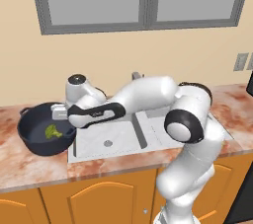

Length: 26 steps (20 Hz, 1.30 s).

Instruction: Dump the broccoli from the pot into the sink. Then turn on the water and wash the broccoli. Then turn off the water and put the broccoli back in the pot.

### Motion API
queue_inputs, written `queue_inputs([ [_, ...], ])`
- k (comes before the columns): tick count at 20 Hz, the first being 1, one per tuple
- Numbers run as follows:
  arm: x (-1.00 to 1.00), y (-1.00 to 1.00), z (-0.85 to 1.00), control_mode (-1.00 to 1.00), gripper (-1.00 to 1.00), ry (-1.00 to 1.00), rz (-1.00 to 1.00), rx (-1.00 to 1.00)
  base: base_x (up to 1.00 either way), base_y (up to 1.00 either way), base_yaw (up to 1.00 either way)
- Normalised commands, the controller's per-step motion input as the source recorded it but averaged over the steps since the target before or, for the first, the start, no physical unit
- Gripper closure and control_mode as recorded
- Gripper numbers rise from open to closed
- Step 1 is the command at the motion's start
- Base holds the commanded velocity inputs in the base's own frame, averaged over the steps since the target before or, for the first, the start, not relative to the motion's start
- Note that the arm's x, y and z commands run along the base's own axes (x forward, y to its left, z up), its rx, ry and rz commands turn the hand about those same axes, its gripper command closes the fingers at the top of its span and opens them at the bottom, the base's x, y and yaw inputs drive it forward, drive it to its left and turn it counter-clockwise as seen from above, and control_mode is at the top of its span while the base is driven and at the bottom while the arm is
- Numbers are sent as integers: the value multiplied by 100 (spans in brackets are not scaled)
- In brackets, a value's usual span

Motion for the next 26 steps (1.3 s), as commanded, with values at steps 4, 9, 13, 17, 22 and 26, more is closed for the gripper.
queue_inputs([
  [4,-9,-74,89,-100,100,-3,-3,13,0,0,0],
  [9,-34,-67,58,-100,100,-10,-1,1,0,0,0],
  [13,-65,-84,40,-100,100,-24,0,1,0,0,0],
  [17,-49,-88,48,-100,100,-21,0,1,0,0,0],
  [22,-20,-86,51,-100,100,-2,0,1,0,0,0],
  [26,-3,-81,57,-100,100,3,0,0,0,0,0],
])
